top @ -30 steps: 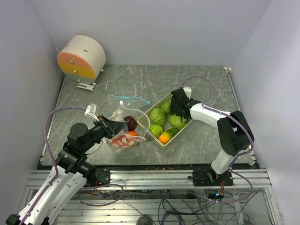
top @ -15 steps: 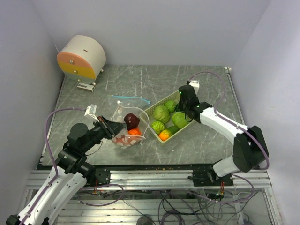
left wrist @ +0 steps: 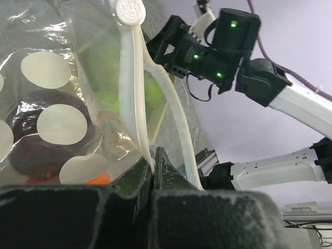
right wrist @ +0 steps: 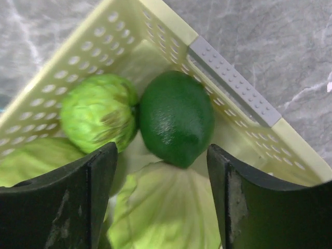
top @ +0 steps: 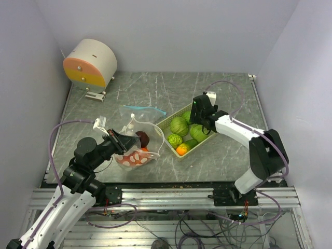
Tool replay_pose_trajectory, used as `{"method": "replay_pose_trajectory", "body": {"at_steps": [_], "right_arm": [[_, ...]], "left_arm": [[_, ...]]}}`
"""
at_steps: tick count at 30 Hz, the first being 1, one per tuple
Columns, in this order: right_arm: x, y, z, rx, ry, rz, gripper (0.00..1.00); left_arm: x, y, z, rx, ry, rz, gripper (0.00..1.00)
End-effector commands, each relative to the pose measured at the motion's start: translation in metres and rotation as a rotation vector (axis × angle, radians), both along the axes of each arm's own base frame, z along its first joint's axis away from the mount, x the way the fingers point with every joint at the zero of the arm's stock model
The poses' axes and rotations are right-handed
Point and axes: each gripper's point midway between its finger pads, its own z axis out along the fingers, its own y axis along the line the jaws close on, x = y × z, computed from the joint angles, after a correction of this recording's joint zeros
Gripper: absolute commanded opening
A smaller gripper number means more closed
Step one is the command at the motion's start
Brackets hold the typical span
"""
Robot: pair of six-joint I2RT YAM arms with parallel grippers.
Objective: Place the food in the zip-top bag and seal the zipper
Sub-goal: Pick up the fake vegetable from the bin.
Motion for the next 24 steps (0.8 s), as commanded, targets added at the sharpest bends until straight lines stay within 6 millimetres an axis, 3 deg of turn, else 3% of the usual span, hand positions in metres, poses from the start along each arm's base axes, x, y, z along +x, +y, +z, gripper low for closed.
{"method": "replay_pose_trajectory", "body": {"at_steps": [1,9,12,18,24], "right_arm": [[0.006,-0.017,-0.023,-0.036,0.060,-0.073,0.71],[0.007,-0.025,-0.069,-0.069,0.138,-0.092,0.69],[0.006,-0.025,-0.071,-0.067,0.140,-0.090,0.63],[0.007,-0.035,-0.029,-0.061,0.016,-0.107,0.42],[0.006,-0.031,0.026,-0.012,-0.103,-0.057,0.37]], "left_arm": [[-0.001,0.003,0.012,0.004,-0.041,0.011,0.07],[-0.001,0.005,0.011,0.017,-0.038,0.015,0.07],[-0.001,0.004,0.010,0.015,-0.033,0.015,0.07],[-0.002,0.005,0.011,0.011,-0.034,0.016,0.07],[-0.002,0.005,0.008,0.002,-0.029,0.020,0.07]]}}
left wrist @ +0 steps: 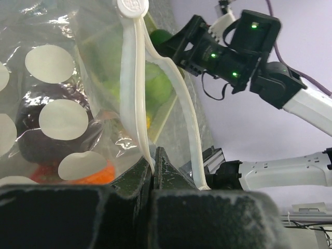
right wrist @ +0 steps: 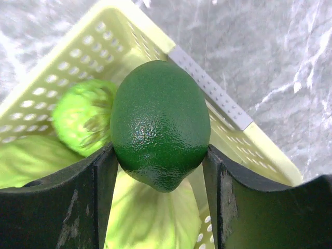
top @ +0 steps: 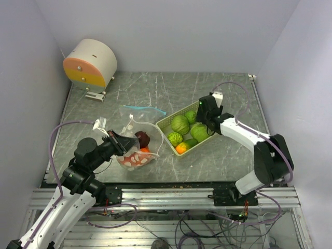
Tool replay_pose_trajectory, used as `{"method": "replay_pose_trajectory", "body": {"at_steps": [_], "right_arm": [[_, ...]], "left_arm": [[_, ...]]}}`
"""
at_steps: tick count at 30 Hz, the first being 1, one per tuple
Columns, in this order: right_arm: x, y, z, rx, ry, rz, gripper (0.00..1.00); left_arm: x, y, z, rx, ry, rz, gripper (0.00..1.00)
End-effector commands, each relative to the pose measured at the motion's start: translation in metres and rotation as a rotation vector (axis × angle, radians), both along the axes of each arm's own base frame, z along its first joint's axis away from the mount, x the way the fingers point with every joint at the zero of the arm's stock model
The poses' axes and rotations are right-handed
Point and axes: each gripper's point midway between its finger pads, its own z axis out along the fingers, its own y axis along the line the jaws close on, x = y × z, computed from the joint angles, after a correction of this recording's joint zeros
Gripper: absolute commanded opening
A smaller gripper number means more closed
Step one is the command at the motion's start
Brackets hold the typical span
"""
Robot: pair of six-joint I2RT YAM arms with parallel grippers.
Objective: Place the food in the zip-top bag and seal the zipper
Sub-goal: Pick up the fake vegetable from the bin, then place the fake vegetable in the zipper food storage bag.
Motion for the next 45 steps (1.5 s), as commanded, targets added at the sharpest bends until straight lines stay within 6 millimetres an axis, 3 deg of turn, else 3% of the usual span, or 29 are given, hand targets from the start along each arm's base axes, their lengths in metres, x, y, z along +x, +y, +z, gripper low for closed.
{"method": "replay_pose_trajectory", "body": {"at_steps": [1,5,9,14,18,22,24,29,34,35,39,41,44,45], "right_arm": [[0.006,-0.001,0.052,0.032,-0.134,0.033,0.37],[0.000,0.026,0.088,0.131,-0.200,0.198,0.36],[-0.020,0.072,0.136,0.302,-0.293,0.468,0.36],[-0.080,0.134,0.218,0.552,-0.445,0.912,0.36],[-0.136,0.176,0.248,0.673,-0.475,1.201,0.36],[-0.185,0.221,0.241,0.678,-0.431,1.405,0.37],[-0.193,0.232,0.231,0.679,-0.400,1.427,0.37],[-0.188,0.241,0.195,0.657,-0.298,1.384,0.37],[-0.171,0.244,0.149,0.528,-0.180,1.291,0.37],[-0.169,0.248,0.151,0.513,-0.180,1.297,0.38],[-0.179,0.258,0.130,0.406,-0.109,1.329,0.43],[-0.174,0.257,0.121,0.339,-0.089,1.299,0.54],[-0.165,0.250,0.119,0.290,-0.095,1.246,0.92],[-0.164,0.248,0.121,0.283,-0.106,1.238,0.99]], "left_arm": [[0.000,0.001,0.016,-0.031,-0.050,0.012,0.07],[0.001,0.000,0.015,-0.033,-0.045,0.007,0.07],[0.003,-0.002,0.012,-0.033,-0.038,0.004,0.07],[0.004,-0.005,0.006,-0.045,-0.025,-0.006,0.07],[0.005,-0.008,0.001,-0.059,-0.015,-0.014,0.07],[0.006,-0.009,-0.003,-0.060,-0.007,-0.019,0.07],[0.006,-0.009,-0.003,-0.056,-0.008,-0.018,0.07],[0.005,-0.007,-0.001,-0.045,-0.012,-0.008,0.07],[0.004,-0.005,-0.001,-0.042,-0.012,-0.002,0.07],[0.004,-0.004,-0.002,-0.043,-0.012,0.000,0.07],[0.006,-0.005,-0.003,-0.042,-0.011,0.003,0.07],[0.006,-0.006,-0.003,-0.046,-0.012,-0.001,0.07],[0.007,-0.008,-0.005,-0.047,-0.007,-0.011,0.07],[0.007,-0.008,-0.004,-0.048,-0.008,-0.012,0.07]]}}
